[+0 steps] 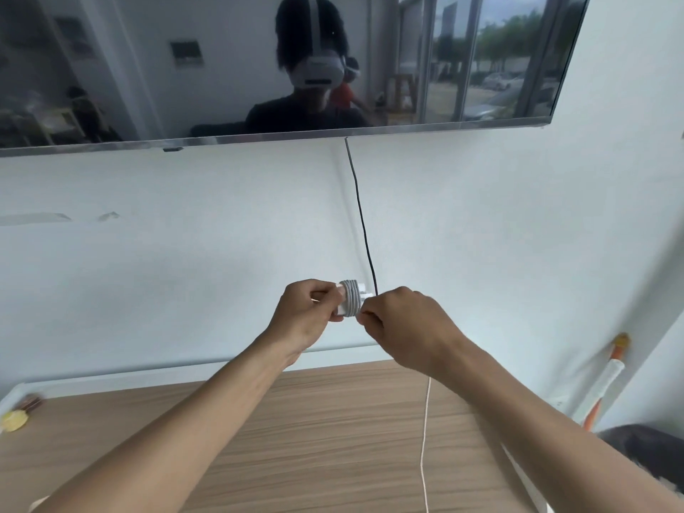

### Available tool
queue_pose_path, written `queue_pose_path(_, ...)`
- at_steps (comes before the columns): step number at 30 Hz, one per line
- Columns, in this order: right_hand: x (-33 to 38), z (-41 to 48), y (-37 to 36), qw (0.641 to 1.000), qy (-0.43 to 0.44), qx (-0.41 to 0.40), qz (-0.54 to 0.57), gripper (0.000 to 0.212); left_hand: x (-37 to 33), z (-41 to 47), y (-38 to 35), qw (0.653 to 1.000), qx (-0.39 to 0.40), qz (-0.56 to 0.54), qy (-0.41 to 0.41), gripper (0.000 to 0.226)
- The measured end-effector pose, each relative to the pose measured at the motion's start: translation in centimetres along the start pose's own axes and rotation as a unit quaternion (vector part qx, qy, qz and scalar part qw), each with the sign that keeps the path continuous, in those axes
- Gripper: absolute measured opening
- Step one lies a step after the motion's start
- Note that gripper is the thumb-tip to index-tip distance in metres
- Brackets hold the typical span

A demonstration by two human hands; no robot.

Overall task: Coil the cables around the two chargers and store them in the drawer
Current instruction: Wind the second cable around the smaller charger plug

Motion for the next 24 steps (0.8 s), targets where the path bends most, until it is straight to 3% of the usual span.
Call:
queue_pose_path(6,-1.5,1.2,2.1,1.0,0.015,0.006,-0.012,0.016,-0.6,-2.1,-1.2,0.987,0.09,0.112,-0.068,0.021)
queue_pose_path(8,-2.1,1.3,2.5,0.999,0.007,0.0,0.034,0.013,-0.8,-2.3,-1.2,0.982,0.121,0.116,-0.085,0.024)
queue_pose_path(13,-3.6,1.1,2.8,0.961,-0.003,-0.095,0.259,0.02,-1.1,-2.4,-0.8,0.976,0.204,0.0,-0.07,0.024)
queue_pose_path(18,-4.7,0.9,0.5,0.887,-0.031,-0.105,0.449,0.028,-1.4,-2.9,-1.0,0.96,0.265,-0.085,-0.04,0.037)
queue_pose_path(21,-5.1,0.9,-2.2,0.841,-0.07,-0.129,0.521,0.045,-1.8,-3.0,-1.3,0.948,0.274,-0.16,-0.009,0.039)
queue_pose_path(22,-4.9,0.7,-3.0,0.837,-0.08,-0.136,0.524,0.048,-1.9,-2.8,-1.3,0.948,0.264,-0.178,-0.003,0.038)
queue_pose_path(24,-4.3,0.2,-4.5,0.862,-0.091,-0.148,0.476,0.045,-2.0,-2.2,-1.2,0.954,0.224,-0.198,0.007,0.028)
Point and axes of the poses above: each hand's wrist, its own z-axis towards the middle knuckle, its own y-axis out of the back of the hand, x = y × z, the point moved 4 cm from there along z, towards the middle knuckle, and after that the axes turned 10 degrees about y, right-handed, at the moved point
